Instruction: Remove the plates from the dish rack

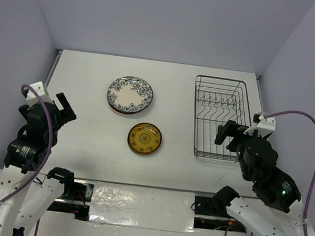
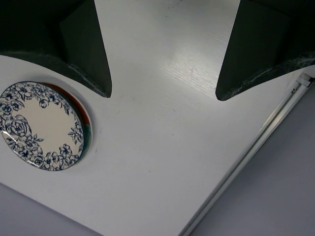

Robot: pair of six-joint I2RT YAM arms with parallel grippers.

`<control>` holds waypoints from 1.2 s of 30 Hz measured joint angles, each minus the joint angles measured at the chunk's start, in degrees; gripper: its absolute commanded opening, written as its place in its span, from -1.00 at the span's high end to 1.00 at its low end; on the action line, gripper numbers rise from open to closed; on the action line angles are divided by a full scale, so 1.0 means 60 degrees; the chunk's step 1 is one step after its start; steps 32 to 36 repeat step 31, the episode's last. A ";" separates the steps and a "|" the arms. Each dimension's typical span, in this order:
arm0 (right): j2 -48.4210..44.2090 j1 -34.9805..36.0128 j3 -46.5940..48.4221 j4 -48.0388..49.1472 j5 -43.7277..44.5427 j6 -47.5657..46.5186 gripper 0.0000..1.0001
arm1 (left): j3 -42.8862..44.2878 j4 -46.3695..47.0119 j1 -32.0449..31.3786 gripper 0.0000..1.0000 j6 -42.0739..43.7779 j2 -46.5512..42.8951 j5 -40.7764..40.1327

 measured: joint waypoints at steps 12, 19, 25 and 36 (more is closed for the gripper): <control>-0.1410 0.0000 0.0120 -0.0798 0.0124 -0.0025 -1.00 | 0.0015 -0.0248 -0.0073 -0.99 -0.0208 -0.1472 -0.0616; -0.1468 -0.0004 0.0095 -0.0801 0.0182 -0.0015 -1.00 | 0.0011 -0.0124 -0.0073 -0.99 -0.0178 -0.0831 -0.0433; -0.1468 -0.0004 0.0022 -0.0798 0.0222 0.0033 -1.00 | -0.0040 -0.0066 -0.0073 -0.99 -0.0171 -0.0586 -0.0302; -0.1468 -0.0004 -0.0029 -0.0790 0.0226 0.0087 -1.00 | -0.0040 -0.0036 -0.0073 -0.99 -0.0168 -0.0597 -0.0222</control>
